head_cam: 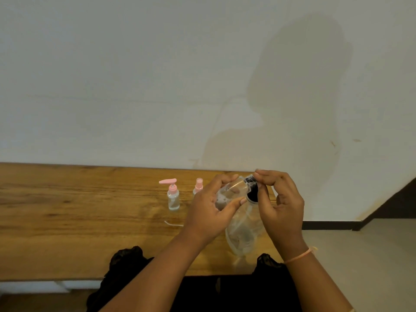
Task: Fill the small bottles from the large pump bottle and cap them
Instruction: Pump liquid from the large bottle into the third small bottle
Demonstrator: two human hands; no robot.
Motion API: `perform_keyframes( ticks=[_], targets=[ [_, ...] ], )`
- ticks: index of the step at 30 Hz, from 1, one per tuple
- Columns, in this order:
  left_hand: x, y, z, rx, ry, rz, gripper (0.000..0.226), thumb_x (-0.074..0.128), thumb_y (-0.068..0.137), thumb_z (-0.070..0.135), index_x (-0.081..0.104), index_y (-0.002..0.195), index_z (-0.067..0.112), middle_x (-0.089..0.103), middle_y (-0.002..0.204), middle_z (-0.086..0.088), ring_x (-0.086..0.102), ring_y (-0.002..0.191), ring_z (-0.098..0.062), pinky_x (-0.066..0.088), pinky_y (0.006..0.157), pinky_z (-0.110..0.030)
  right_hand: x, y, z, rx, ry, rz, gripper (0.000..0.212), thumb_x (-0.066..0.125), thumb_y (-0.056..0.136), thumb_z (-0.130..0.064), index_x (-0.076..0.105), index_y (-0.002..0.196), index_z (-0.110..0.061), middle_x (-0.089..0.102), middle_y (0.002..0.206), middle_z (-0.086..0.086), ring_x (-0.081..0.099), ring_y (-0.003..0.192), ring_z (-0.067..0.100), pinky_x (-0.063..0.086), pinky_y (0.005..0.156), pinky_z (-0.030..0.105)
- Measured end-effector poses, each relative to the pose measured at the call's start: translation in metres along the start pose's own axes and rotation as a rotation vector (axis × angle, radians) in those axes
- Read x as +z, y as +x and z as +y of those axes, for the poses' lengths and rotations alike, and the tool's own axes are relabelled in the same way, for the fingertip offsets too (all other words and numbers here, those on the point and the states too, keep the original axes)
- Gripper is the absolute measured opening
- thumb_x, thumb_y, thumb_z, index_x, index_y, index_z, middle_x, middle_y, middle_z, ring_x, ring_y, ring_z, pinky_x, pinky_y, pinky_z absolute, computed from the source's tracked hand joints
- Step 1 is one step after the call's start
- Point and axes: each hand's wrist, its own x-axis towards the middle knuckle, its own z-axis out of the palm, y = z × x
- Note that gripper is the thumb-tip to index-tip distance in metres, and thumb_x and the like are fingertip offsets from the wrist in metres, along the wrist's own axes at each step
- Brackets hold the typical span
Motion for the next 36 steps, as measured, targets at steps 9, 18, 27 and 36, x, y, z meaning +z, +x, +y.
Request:
perform_keyframes(
  ticks=[9,18,27,36],
  targets=[
    [0.003,0.001,-0.002,-0.051,0.076,-0.063,0.032,0.072,0.081,0.024,0.054,0.099,0.043,0.058,0.11,0.031,0.061,0.097,0.007,0.049,0.075,-0.009,-0.001,-0.004,0.015,0.036,0.07,-0.022,0.013,0.05,0.085,-0.008,0.061,0.091,-0.012,0.057,0.097,-0.003,0.059,0.098,0.005,0.047,0.085,0.015],
    [0.003,0.0,-0.001,-0.008,0.041,0.005,0.039,0.073,0.08,0.016,0.054,0.107,0.039,0.064,0.107,0.014,0.062,0.099,0.001,0.048,0.075,-0.008,0.001,-0.001,0.005,0.045,0.09,0.012,0.017,0.051,0.085,-0.009,0.062,0.095,-0.018,0.06,0.099,-0.003,0.061,0.098,0.007,0.051,0.085,0.022],
    [0.004,0.003,-0.003,-0.062,0.053,-0.068,0.035,0.072,0.081,0.019,0.052,0.099,0.042,0.062,0.104,0.02,0.063,0.093,0.004,0.052,0.073,-0.013,0.001,-0.004,0.017,0.052,0.113,-0.007,0.022,0.05,0.086,-0.008,0.058,0.094,-0.026,0.057,0.099,-0.007,0.06,0.097,0.009,0.05,0.085,0.023],
    [0.006,0.001,-0.001,-0.007,0.036,-0.006,0.039,0.073,0.081,0.013,0.053,0.105,0.037,0.065,0.099,0.011,0.063,0.095,0.004,0.047,0.073,-0.006,0.0,-0.002,0.008,0.061,0.122,0.008,0.019,0.05,0.087,-0.007,0.061,0.095,-0.021,0.059,0.1,-0.004,0.061,0.098,0.01,0.051,0.086,0.025]
  ],
)
